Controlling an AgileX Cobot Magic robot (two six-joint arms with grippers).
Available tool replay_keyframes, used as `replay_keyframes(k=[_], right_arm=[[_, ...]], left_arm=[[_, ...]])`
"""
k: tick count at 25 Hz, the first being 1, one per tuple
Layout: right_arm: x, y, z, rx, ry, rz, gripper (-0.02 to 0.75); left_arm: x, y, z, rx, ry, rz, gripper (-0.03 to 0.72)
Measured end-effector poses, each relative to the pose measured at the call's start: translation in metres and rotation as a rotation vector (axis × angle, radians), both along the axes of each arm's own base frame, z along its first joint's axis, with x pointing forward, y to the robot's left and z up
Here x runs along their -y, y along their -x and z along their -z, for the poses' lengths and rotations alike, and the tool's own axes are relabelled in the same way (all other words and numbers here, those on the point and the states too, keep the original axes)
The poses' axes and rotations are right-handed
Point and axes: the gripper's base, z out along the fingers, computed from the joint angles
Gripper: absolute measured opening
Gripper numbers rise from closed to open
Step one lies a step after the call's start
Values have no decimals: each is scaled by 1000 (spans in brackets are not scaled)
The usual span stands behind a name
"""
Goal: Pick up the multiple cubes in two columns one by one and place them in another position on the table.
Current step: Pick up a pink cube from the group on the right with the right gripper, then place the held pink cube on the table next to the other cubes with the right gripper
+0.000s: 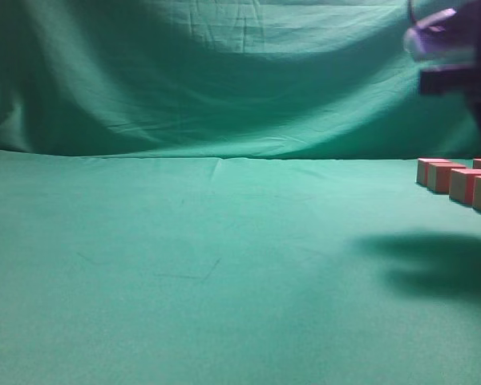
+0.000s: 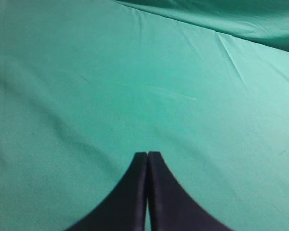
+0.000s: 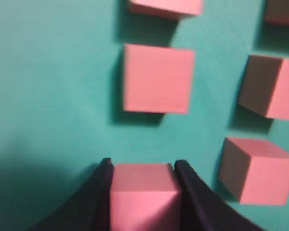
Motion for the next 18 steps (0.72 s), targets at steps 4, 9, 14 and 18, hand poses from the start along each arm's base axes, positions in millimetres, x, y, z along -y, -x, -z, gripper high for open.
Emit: replay_keyframes(k=[4, 9, 14, 18], right_arm=[[-37, -2, -26, -6, -57, -180, 264], [-82, 0, -49, 59, -87, -423, 264], [-112, -17, -59, 97, -85, -600, 264], [-126, -43, -60, 77, -46, -670, 264]], left_arm=[[0, 0, 0, 0, 0, 0, 0], [0, 0, 0, 0, 0, 0, 0], [0, 0, 0, 0, 0, 0, 0], [0, 0, 0, 0, 0, 0, 0]])
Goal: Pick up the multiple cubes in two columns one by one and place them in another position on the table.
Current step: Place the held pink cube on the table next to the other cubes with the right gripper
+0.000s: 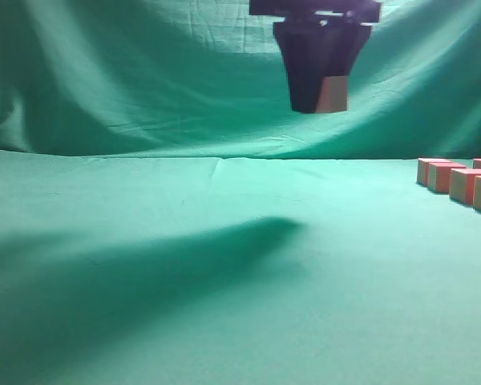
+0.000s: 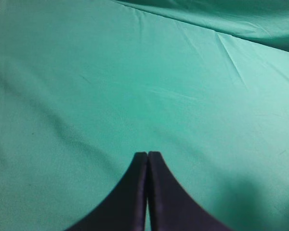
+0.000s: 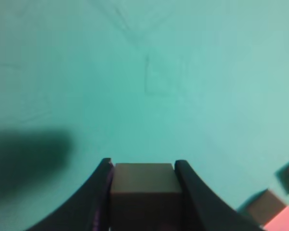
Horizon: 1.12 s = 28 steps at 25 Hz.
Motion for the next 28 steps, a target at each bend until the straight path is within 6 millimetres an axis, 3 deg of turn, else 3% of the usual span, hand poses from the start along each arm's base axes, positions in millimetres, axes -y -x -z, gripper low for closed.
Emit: replay_keyframes(k=[6, 13, 16, 28], right_arm=[[-20, -31, 15, 3, 25, -103, 264], [-27, -42, 58, -64, 72, -119, 264], [-29, -47, 68, -46, 79, -126, 264], [-25, -56, 70, 6, 29, 56, 264]], left_arm=[[0, 0, 0, 0, 0, 0, 0], [0, 0, 0, 0, 0, 0, 0], [0, 0, 0, 0, 0, 0, 0], [0, 0, 0, 0, 0, 0, 0]])
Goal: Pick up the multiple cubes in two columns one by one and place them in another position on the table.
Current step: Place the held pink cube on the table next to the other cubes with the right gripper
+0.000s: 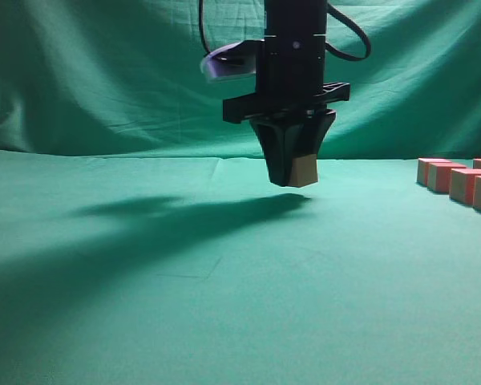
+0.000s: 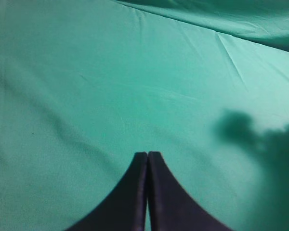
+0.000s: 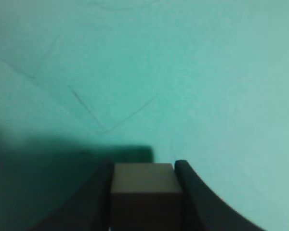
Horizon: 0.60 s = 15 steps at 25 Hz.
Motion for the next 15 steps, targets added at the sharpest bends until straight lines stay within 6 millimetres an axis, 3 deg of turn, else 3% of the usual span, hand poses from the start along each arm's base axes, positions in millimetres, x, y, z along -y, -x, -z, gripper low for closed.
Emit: replay_keyframes(k=[15], right_arm=[[5, -1, 6, -44, -22, 55, 264]], left_arm=[[0, 0, 0, 0, 0, 0, 0]])
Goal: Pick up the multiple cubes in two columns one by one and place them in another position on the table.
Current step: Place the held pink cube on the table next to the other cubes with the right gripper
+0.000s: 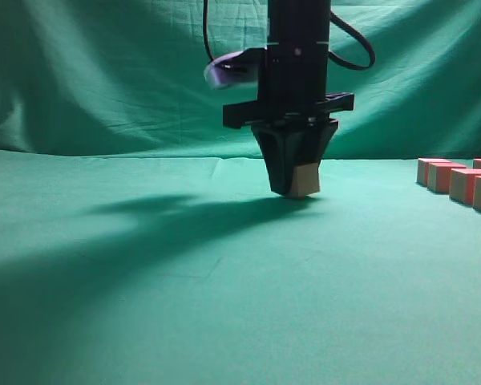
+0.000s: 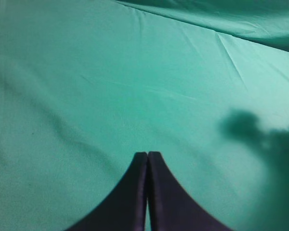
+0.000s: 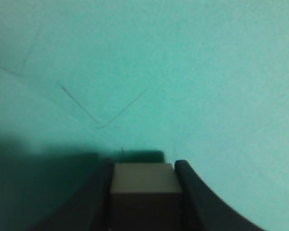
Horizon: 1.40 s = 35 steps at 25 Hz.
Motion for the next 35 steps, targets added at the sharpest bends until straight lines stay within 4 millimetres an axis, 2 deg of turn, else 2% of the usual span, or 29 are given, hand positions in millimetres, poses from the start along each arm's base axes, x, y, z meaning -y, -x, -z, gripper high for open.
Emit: replay_keyframes(k=[2, 12, 17, 18, 19, 22, 23, 25, 28, 31, 35], right_arm=[[0, -1, 5, -10, 6, 2, 264], [0, -2, 8, -12, 7, 1, 264], [0, -3, 6, -6, 0, 3, 571], [0, -3, 6, -8, -2, 5, 613], [0, -3, 6, -16, 2, 4, 641], [2, 0, 6, -50, 17, -5, 641], [3, 2, 6, -68, 26, -6, 682], [4, 5, 3, -91, 42, -7, 667], [3, 2, -16, -51, 17, -7, 667], [3, 2, -51, 25, -29, -7, 667], [10, 14, -104, 122, -89, -3, 667]], left_arm=[[0, 0, 0, 0, 0, 0, 0], [0, 0, 0, 0, 0, 0, 0], [0, 0, 0, 0, 0, 0, 0], [0, 0, 0, 0, 0, 0, 0], [0, 0, 0, 0, 0, 0, 0], [0, 0, 0, 0, 0, 0, 0], [0, 0, 0, 0, 0, 0, 0], [0, 0, 0, 0, 0, 0, 0], [0, 0, 0, 0, 0, 0, 0], [0, 0, 0, 0, 0, 0, 0], [0, 0, 0, 0, 0, 0, 0]])
